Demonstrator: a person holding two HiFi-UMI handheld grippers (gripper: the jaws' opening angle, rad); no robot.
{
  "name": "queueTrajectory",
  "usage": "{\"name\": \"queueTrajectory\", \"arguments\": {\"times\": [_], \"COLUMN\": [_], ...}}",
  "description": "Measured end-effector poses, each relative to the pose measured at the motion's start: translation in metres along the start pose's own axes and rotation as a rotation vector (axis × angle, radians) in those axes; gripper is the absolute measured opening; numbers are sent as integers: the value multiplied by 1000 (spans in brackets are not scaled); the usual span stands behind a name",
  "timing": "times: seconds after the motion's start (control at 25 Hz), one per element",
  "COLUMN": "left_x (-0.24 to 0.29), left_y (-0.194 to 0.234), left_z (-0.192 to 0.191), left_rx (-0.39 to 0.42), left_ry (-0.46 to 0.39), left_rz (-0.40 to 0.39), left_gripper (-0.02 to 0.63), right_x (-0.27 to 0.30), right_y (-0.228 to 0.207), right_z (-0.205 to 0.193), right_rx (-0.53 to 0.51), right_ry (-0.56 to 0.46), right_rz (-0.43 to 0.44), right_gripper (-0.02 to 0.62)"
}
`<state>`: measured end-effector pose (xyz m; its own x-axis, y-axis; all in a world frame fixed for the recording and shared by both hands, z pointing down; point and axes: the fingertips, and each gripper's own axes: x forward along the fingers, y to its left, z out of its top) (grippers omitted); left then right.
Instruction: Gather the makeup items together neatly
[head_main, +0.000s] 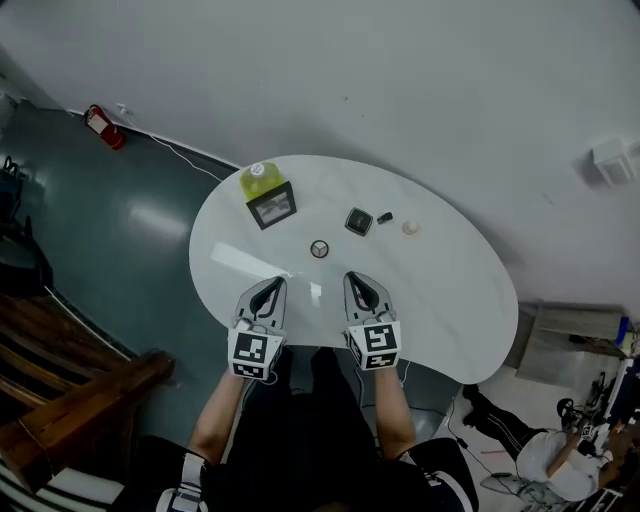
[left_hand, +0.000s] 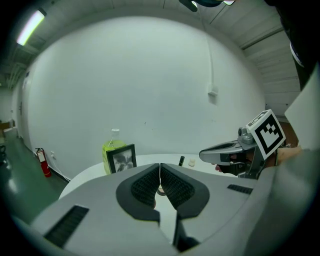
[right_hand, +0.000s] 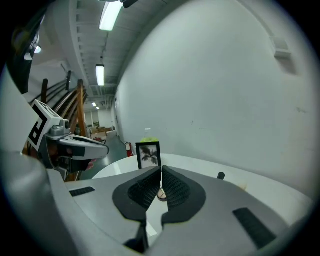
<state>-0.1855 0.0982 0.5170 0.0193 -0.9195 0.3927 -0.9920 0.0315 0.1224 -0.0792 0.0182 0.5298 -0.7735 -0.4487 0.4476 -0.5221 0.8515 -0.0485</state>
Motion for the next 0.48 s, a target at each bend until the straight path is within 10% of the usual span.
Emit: {"name": "queueTrajectory", "arguments": {"times": [0.48], "left_x": [46], "left_y": [15], "left_z": [-68], "left_rx": [-83], "left_ry": [110], "left_rz": [76], "left_gripper": [20], "right_x": [61], "right_y": [-18], "right_z": [-82], "right_rx": [2], "right_ry": [161], "right_rz": [99], "right_gripper": [32]}}
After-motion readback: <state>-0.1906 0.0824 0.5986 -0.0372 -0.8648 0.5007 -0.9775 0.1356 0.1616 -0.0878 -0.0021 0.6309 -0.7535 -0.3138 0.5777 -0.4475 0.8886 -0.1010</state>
